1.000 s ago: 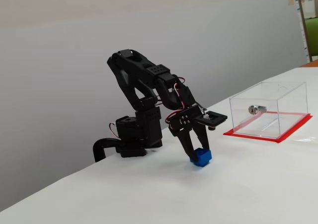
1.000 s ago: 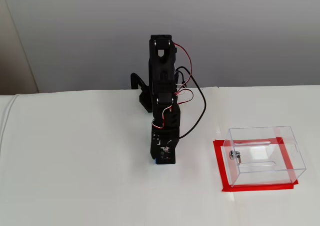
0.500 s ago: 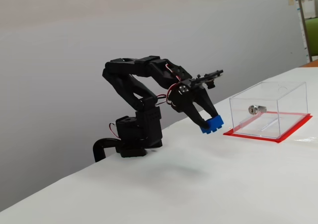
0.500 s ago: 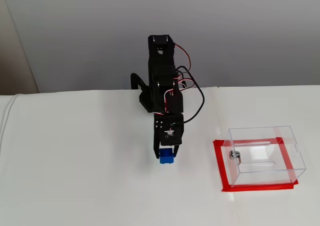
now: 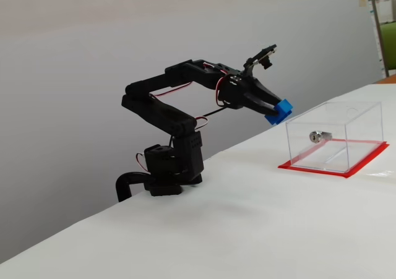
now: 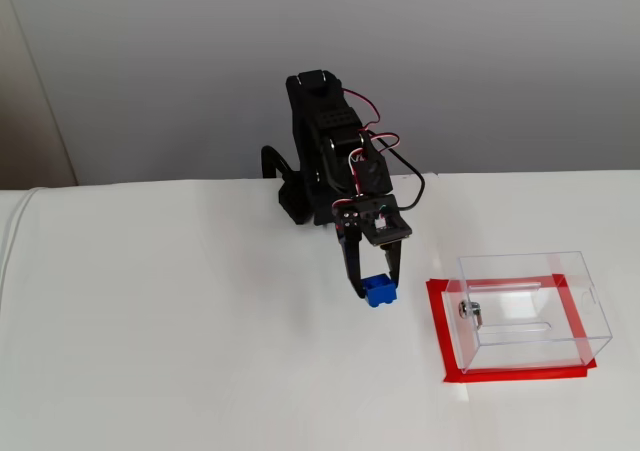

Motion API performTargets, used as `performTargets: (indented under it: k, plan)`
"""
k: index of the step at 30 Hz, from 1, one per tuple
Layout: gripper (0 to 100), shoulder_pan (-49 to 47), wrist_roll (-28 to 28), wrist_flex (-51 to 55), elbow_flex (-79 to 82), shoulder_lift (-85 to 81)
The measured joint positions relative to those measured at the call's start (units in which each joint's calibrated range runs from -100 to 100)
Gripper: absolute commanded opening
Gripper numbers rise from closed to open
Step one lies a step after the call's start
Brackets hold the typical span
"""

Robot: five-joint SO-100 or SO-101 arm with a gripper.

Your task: Pick the blue lego brick and place it into the transparent box

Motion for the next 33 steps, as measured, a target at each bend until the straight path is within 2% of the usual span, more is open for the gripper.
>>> performTargets:
  k: [7, 16, 26, 33]
  plan:
    - [7, -12.5, 0.0, 0.0, -4.7, 3.0]
    - [7, -25.7, 0.3, 0.0, -20.5, 22.2]
    - [7, -34.8, 0.4, 0.2, -39.7, 46.8]
    - [7, -37.5, 0.4, 0.2, -43.1, 51.5]
